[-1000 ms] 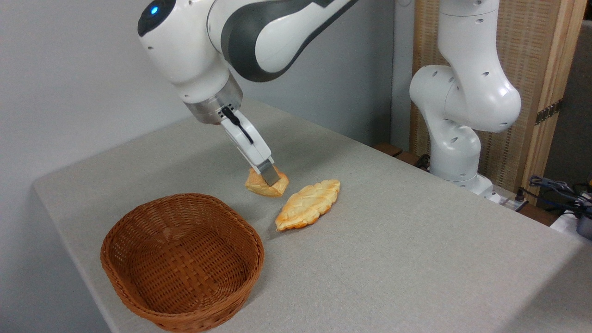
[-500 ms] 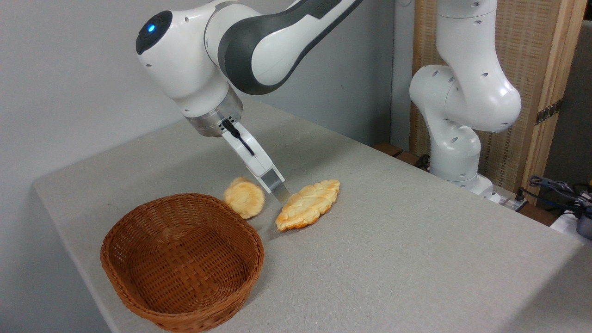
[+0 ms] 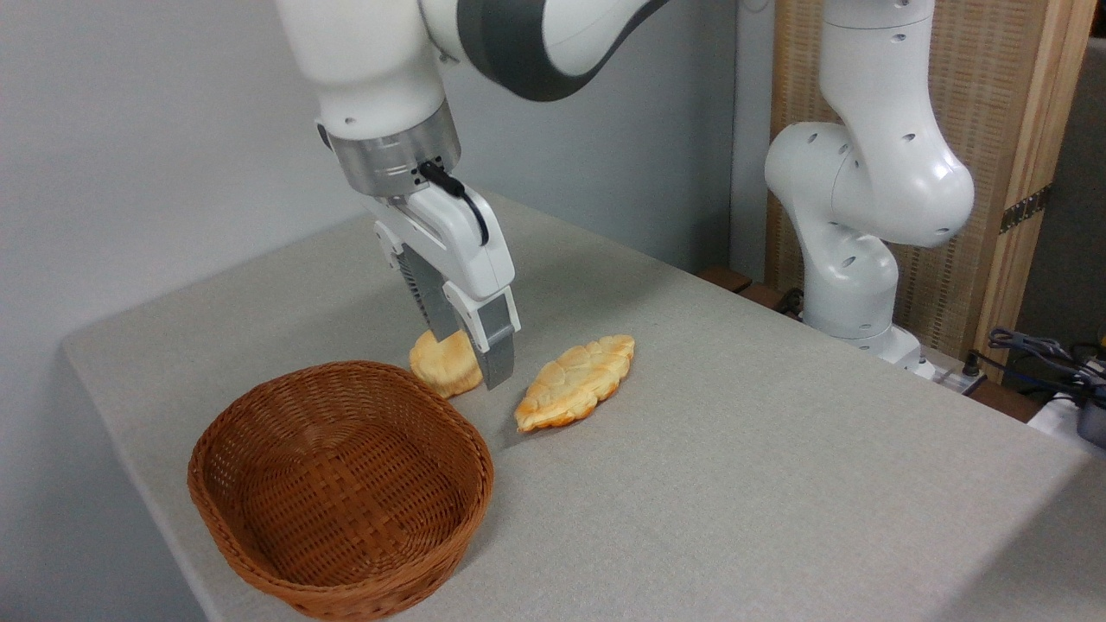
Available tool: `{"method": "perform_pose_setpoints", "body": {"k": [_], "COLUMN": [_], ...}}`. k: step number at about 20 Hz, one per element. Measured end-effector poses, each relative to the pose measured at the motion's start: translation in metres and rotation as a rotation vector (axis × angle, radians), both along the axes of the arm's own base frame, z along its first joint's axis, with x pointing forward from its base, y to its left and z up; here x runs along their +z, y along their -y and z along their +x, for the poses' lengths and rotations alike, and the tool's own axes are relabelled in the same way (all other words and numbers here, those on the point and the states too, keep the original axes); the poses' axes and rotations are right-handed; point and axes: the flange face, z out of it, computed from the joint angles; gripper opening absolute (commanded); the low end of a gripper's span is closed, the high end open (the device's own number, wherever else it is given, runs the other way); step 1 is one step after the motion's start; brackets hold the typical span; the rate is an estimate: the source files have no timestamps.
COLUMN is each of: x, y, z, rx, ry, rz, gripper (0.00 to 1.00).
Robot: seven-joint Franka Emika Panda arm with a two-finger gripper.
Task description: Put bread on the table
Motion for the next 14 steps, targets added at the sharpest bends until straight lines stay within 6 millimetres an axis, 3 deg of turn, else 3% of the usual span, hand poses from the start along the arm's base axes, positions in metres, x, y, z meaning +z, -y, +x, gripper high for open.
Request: {"method": "perform_pose_setpoints", "body": {"k": [7,14], "x": [0.013,0.018], "y": [-0.007,-0.011], "z": [0.018,0.019], "rx": [0.025,0.032], "ry": [0.154,0.169], "rz": [-0.001,-0.001], "gripper": [1.0,1.0]}}
